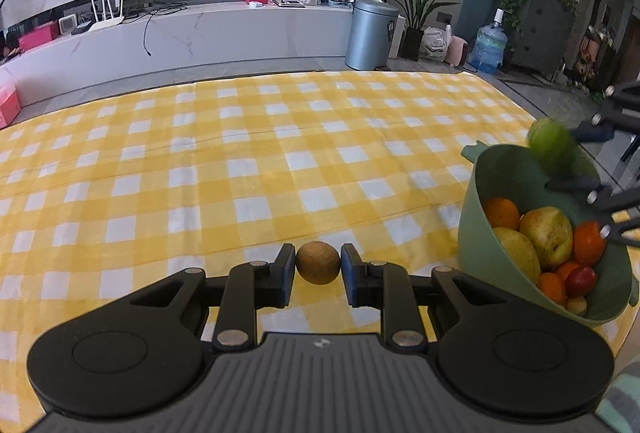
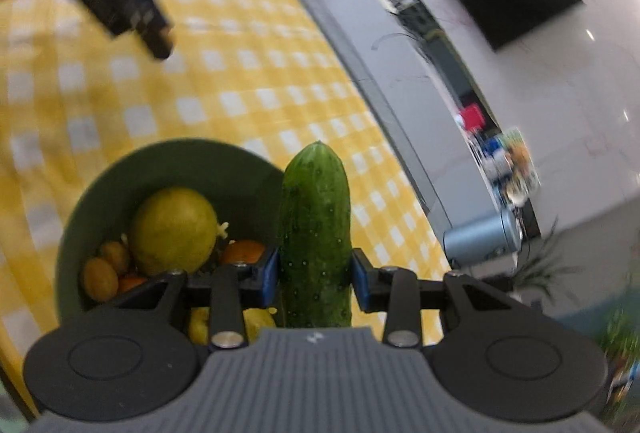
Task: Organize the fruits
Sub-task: 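Lower the cucumber into the colander and open the right tool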
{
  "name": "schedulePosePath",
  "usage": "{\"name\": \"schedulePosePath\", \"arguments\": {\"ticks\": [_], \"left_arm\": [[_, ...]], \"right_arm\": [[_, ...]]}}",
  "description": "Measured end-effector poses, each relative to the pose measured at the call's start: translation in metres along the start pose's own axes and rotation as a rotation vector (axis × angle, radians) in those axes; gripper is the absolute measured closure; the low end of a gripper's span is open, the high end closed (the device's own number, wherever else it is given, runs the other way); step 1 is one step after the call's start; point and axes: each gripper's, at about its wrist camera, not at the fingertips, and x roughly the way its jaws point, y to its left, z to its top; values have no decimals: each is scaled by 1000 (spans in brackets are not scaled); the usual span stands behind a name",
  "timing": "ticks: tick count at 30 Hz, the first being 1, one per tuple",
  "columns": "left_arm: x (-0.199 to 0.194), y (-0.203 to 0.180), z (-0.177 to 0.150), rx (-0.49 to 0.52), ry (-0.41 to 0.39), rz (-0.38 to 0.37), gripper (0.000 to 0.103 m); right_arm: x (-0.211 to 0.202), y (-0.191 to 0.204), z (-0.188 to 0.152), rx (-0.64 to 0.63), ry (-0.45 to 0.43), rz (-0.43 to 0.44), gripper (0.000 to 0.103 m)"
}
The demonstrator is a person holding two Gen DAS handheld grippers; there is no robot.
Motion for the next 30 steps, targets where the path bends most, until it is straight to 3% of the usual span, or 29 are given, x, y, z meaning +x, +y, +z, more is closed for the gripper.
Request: {"name": "schedulePosePath", "arguments": {"ticks": [9, 16, 26, 30], "left_arm": [[-1, -2, -1, 6, 10, -7, 76], [1, -4, -3, 13, 26, -10, 76], [-5, -11, -5, 37, 25, -37, 76], [-13, -18, -4, 55, 17, -44, 76]], "right_arm": [[20, 27, 3, -240, 50, 49, 69], [26, 43, 2, -343, 71, 17, 69], [23, 42, 6, -324, 99, 8, 68], [7, 29, 9, -209, 81, 4, 68]]}}
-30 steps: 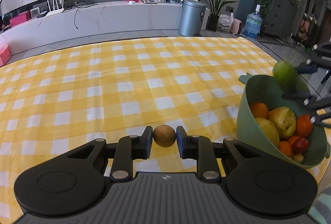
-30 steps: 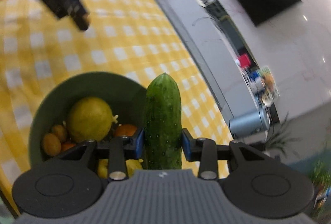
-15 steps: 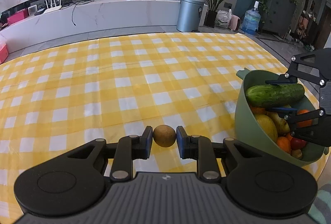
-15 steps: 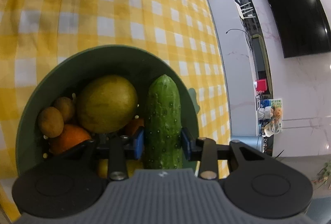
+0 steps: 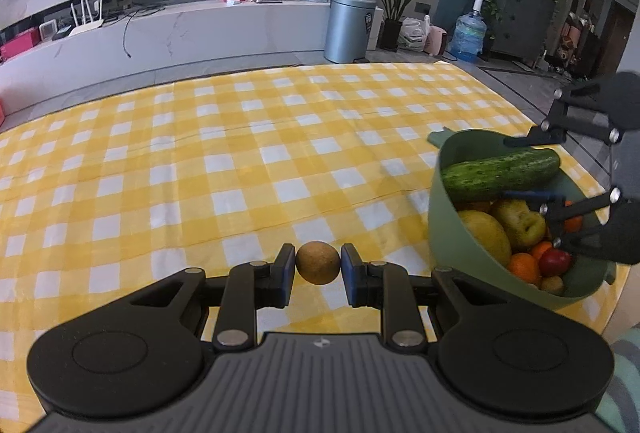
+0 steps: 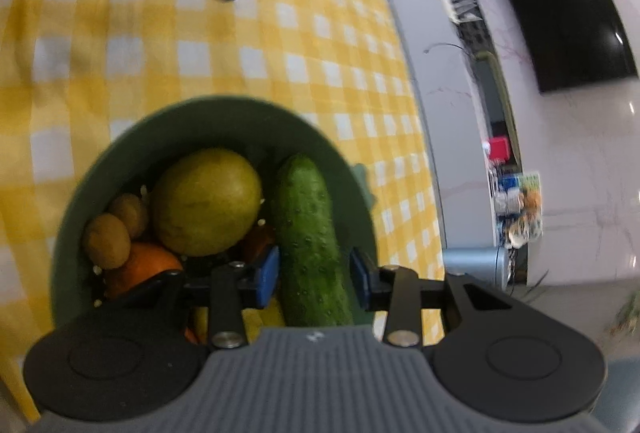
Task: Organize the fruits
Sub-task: 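Lower the cucumber into the colander and open the right tool, then carry the kiwi over the colander and open the left tool to drop it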
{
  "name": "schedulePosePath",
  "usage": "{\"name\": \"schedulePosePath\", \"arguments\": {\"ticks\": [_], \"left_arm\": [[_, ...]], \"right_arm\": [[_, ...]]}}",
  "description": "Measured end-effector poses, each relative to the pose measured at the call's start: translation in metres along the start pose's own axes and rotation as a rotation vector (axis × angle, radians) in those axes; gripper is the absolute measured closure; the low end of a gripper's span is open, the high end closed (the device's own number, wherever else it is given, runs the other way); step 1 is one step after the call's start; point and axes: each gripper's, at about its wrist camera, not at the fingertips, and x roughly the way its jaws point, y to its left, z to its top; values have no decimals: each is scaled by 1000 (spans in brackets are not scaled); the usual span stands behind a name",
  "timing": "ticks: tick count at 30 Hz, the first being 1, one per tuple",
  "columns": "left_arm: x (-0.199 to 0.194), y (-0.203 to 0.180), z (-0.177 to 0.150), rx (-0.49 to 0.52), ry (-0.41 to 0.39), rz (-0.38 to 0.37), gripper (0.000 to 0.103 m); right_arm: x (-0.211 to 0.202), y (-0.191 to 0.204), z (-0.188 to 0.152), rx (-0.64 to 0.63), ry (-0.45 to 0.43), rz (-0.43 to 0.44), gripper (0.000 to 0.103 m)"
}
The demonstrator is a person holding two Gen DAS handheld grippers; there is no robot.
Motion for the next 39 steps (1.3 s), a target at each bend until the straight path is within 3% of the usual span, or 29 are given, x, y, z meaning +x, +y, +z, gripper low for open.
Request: {"name": "schedulePosePath", "arguments": {"ticks": [6, 10, 13, 20, 22, 28, 39], "left_arm": [[-17, -26, 6, 39, -13, -13, 76], [-24, -46, 10, 52, -11, -71, 76], [-26, -62, 15, 55, -10, -137, 76], [-5, -119, 27, 226, -2, -166, 76], [6, -129, 28, 249, 24, -183, 76], [35, -149, 28, 313, 83, -165, 76], [63, -168, 24, 350, 137, -146, 76]], "right_arm": [[-39, -45, -15, 523, -44, 84, 66], [-67, -54, -43, 920, -96, 130, 66], [-83, -42, -66, 1221, -126, 167, 66], [-81, 0, -105, 1652, -155, 205, 64], [-79, 7, -111, 1721, -176, 187, 64], [-75, 20, -123, 1757, -234, 29, 59], [-67, 24, -149, 1874, -294, 74, 53]]}}
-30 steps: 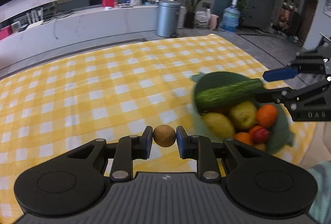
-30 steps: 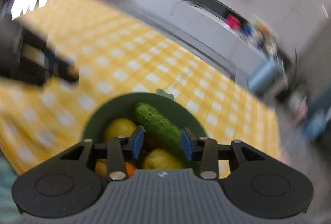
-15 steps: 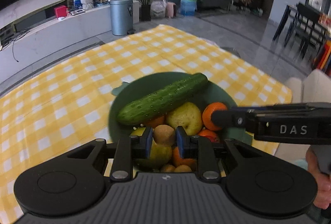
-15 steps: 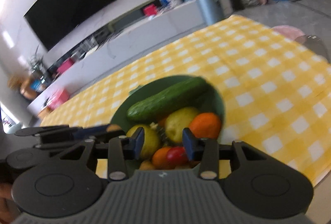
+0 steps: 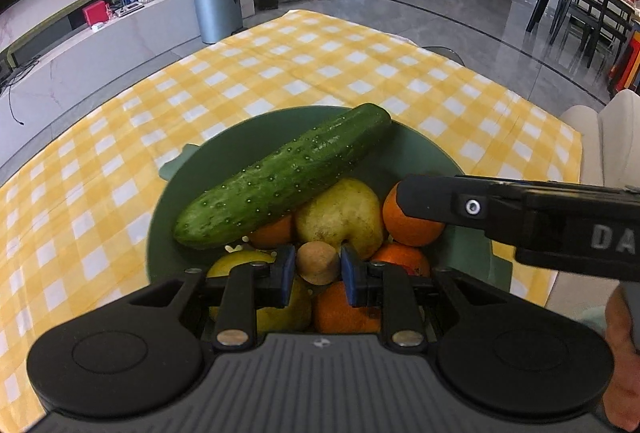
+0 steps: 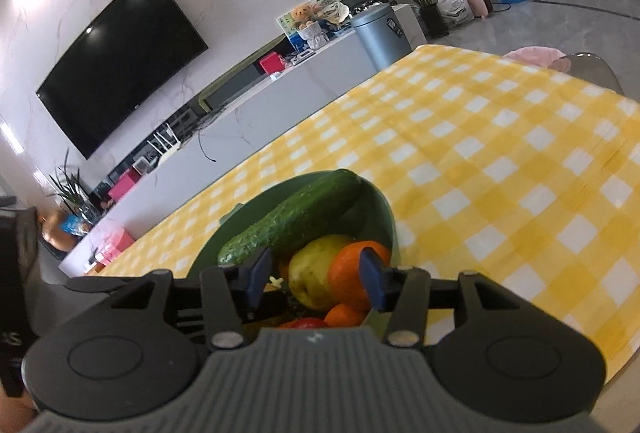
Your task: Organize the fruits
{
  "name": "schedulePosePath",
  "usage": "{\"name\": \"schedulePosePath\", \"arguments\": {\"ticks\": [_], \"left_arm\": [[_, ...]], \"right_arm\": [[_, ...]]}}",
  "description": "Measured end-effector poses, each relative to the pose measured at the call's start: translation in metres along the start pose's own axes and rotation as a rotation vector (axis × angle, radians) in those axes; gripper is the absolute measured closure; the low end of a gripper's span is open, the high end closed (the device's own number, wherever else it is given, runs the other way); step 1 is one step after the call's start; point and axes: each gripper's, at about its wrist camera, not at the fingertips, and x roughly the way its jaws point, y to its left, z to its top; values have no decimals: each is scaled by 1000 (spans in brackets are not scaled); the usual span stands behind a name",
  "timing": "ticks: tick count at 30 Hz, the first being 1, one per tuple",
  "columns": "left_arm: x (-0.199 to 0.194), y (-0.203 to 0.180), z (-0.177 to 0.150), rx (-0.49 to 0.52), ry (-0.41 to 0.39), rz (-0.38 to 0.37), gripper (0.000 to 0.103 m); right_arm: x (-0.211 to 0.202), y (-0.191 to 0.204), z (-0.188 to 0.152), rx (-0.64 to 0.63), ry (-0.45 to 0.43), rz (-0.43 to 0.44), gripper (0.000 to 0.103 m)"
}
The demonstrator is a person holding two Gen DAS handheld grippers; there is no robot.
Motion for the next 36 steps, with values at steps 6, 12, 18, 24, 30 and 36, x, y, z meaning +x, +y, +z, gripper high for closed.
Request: {"name": "schedulePosePath", "arguments": {"ticks": [6, 12, 18, 24, 30, 36], "left_arm": [[7, 0, 2, -10, 10, 4, 76], [6, 2, 1, -24, 9, 3, 70], [-12, -8, 0, 25, -38, 41, 40], [-47, -6, -4, 13, -66, 80, 37], [-98, 7, -16, -116, -156, 126, 30], [-141, 13, -37, -212, -228, 241, 20]], "right_arm": [[2, 1, -1, -2, 16, 18, 52], [5, 2, -2, -13, 21, 12, 52], [4, 1, -2, -6, 11, 16, 50], [-4, 0, -1, -9, -30, 35, 34], [-19, 10, -1, -64, -68, 33, 24], [-51, 31, -11, -157, -132, 38, 12]]}}
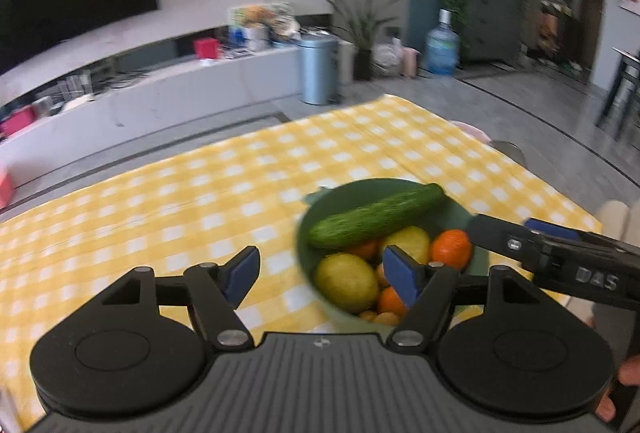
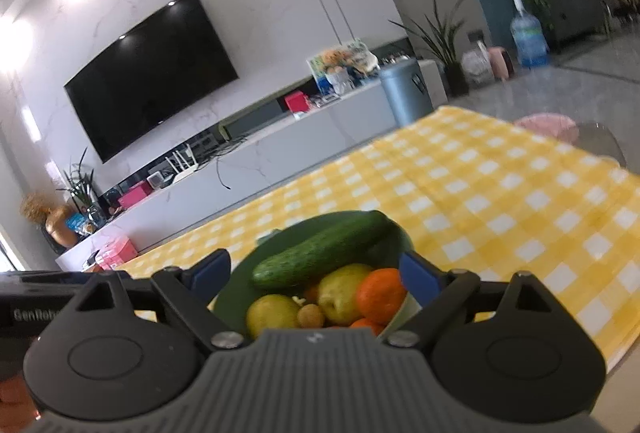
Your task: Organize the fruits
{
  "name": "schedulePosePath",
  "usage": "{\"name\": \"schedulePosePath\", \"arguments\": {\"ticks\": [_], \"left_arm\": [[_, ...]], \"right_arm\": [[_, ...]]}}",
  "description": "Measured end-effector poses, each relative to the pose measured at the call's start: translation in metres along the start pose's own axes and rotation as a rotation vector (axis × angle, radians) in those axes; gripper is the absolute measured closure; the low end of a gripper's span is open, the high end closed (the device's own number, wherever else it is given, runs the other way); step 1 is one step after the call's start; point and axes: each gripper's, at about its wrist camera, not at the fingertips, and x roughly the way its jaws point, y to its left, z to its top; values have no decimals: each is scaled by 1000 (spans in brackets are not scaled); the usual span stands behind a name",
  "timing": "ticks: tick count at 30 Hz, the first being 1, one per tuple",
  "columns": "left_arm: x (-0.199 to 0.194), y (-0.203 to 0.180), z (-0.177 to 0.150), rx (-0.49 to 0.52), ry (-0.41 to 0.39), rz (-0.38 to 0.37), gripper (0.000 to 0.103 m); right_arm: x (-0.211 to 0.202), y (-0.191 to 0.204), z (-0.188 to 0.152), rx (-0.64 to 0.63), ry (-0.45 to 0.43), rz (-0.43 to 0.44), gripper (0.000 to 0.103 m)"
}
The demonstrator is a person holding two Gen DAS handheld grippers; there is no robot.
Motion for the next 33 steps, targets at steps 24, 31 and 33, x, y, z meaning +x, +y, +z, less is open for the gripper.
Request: {"name": "schedulePosePath", "arguments": {"ticks": [24, 31, 33], "left_arm": [[-5, 25, -81, -108, 46, 202, 15], [4, 34, -90, -129, 90, 198, 15], [4, 35, -91, -137, 97, 192, 15]], "right_arm": [[-28, 67, -55, -357, 97, -129, 4], [-10, 70, -62, -377, 121, -143, 4], [-6, 70, -61, -370, 127, -145, 4]]}}
